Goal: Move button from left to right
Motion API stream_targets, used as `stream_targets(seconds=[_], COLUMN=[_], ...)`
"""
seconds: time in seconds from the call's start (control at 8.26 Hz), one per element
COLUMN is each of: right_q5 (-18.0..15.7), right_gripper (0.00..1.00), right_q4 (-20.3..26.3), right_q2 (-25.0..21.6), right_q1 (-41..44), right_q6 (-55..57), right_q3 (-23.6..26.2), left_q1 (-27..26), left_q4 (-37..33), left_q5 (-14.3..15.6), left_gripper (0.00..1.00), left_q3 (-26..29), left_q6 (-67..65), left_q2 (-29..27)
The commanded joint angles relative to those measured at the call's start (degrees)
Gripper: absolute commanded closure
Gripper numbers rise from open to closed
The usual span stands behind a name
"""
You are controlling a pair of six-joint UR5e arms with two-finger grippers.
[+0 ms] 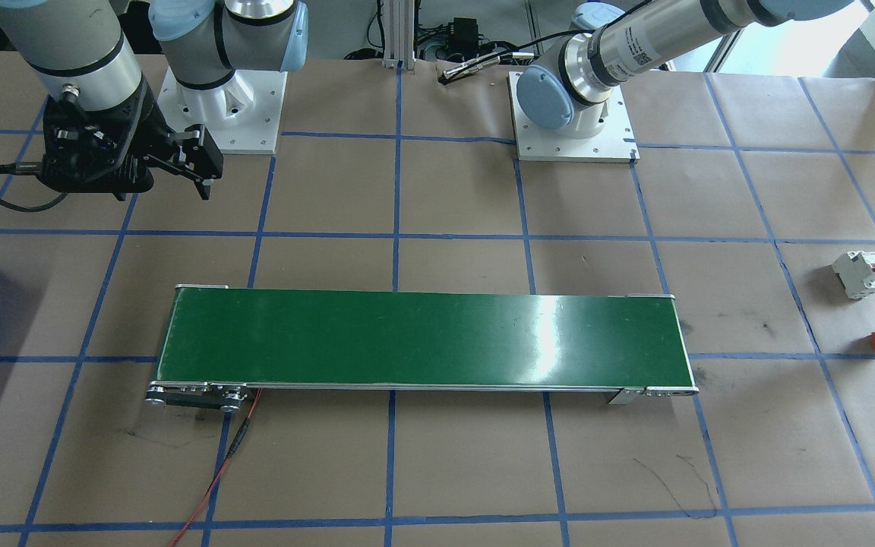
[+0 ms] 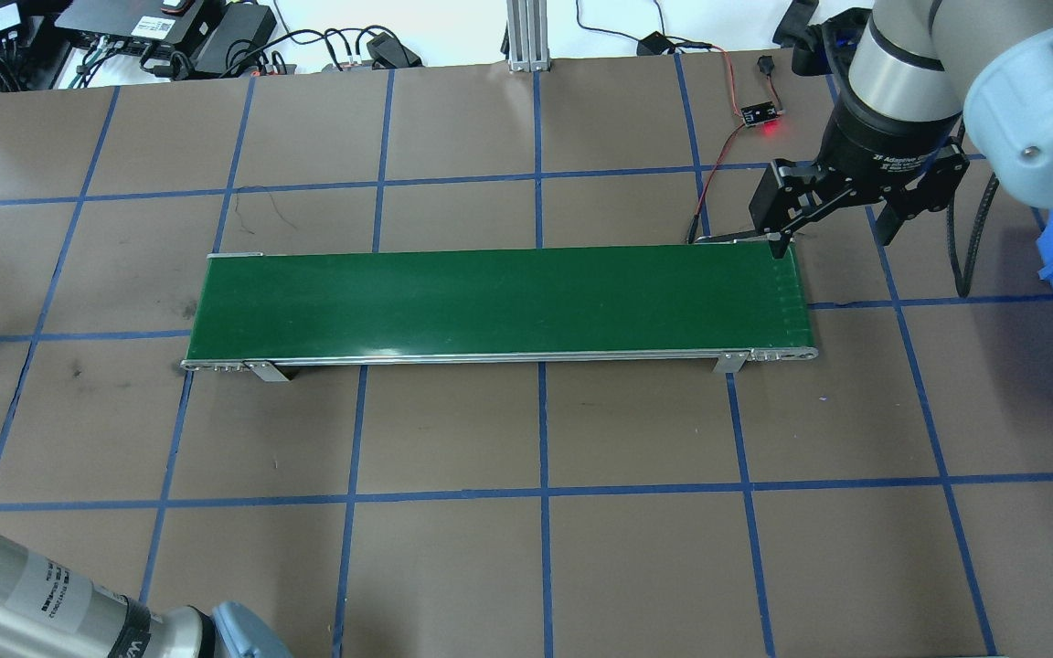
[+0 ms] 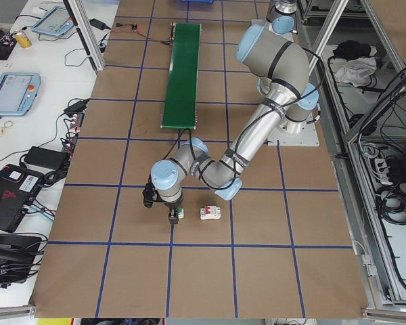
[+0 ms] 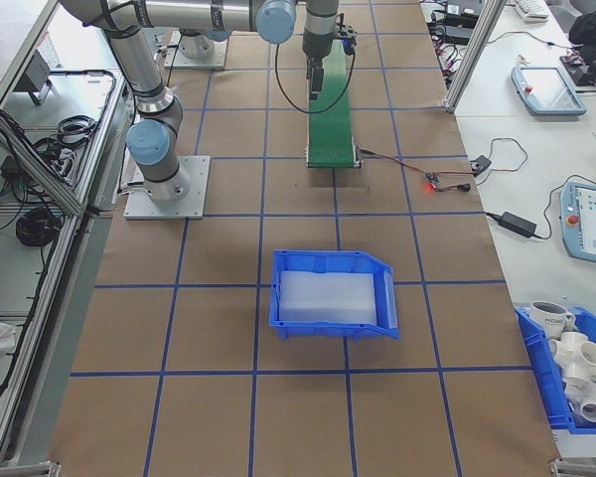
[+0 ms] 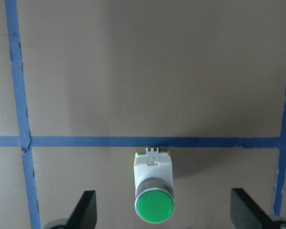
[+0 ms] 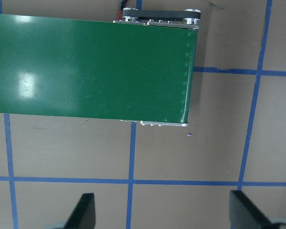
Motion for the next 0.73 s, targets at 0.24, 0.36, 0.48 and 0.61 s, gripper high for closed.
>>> stream_targets(seconds=[0.24,0.36,0.48,0.61], right_q5=[0.0,0.0,0.0,0.0], right_gripper=[0.00,0.00,0.00,0.00], right_q4=[0.0,0.0,0.0,0.0], right_q2=[0.0,0.0,0.0,0.0], right_q1=[0.0,0.0,0.0,0.0], right_q6=[0.0,0.0,0.0,0.0], right_q3=[0.0,0.0,0.0,0.0], left_q1=[0.4,0.4,0.4,0.4], left_q4=[0.7,0.7,0.7,0.7], left_q5=[0.0,0.0,0.0,0.1], left_gripper=[0.00,0.00,0.05,0.15], left_q3=[0.2,0.2,-0.2,-0.3], left_q6=[2.8,2.7,2.7,2.9], left_q2=[-2.4,-2.8,-2.9,-2.9])
